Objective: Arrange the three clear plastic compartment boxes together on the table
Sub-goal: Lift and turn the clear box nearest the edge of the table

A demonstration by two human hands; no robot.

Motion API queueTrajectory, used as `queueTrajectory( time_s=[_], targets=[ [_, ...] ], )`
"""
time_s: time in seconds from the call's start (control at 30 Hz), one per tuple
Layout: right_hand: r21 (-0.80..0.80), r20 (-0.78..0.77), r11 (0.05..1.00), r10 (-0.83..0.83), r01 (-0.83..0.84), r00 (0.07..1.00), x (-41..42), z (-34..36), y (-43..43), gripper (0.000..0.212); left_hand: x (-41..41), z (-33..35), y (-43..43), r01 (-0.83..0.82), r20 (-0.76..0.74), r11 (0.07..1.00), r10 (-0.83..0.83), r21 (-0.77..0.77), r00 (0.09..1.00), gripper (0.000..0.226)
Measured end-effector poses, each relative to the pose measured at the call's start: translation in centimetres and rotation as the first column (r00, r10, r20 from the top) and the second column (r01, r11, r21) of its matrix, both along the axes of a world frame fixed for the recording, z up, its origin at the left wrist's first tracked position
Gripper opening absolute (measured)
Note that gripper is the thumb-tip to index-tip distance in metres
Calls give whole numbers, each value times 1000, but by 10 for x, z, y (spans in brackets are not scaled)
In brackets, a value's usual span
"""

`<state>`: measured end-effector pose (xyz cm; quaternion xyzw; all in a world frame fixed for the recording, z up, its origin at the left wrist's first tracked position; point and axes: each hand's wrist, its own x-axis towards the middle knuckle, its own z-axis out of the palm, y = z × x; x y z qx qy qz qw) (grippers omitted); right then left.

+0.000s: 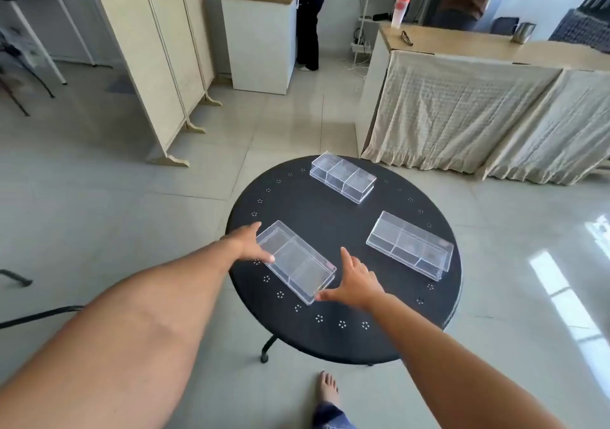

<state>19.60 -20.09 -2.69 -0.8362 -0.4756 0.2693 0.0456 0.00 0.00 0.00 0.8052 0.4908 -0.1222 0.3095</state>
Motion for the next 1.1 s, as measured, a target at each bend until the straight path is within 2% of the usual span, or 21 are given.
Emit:
queueTrajectory(
  time_s=[0.1, 0.27, 0.47, 0.63, 0.77, 0.83, 0.93, 1.1],
  targets=[
    [2, -39, 1000, -26, 26, 999, -5, -24, -3, 149, -5, -16, -2, -51, 11, 998, 51, -35, 999, 126],
    [75, -82, 995, -59, 65, 995, -13, -55, -3, 147, -7, -45, 2, -153, 45, 982, 159, -114, 986, 125],
    [155, -155, 984, -66, 91, 986, -18, -77, 0, 138, -4, -72, 8, -284, 191, 908, 351, -306, 916, 114],
    [184, -251, 969, -114, 164, 961, -16, -86, 4, 124, -6, -84, 9, -338, 220, 883, 418, -324, 881, 99],
    [190, -387, 955, -141, 228, 911, -9, -83, 9, 117, -6, -81, 13, -365, 276, 868, 461, -336, 843, 87],
    [172, -506, 934, -187, 312, 842, -6, -79, 12, 116, -4, -75, 16, -363, 324, 867, 471, -341, 820, 82],
    [100, -723, 884, -252, 457, 644, 2, -76, 19, 116, 0, -61, 24, -347, 370, 887, 446, -304, 815, 77],
    [-96, -867, 821, -346, 562, 358, 20, -59, 28, 88, 6, -40, 33, -313, 398, 924, 379, -222, 835, 69]
  ],
)
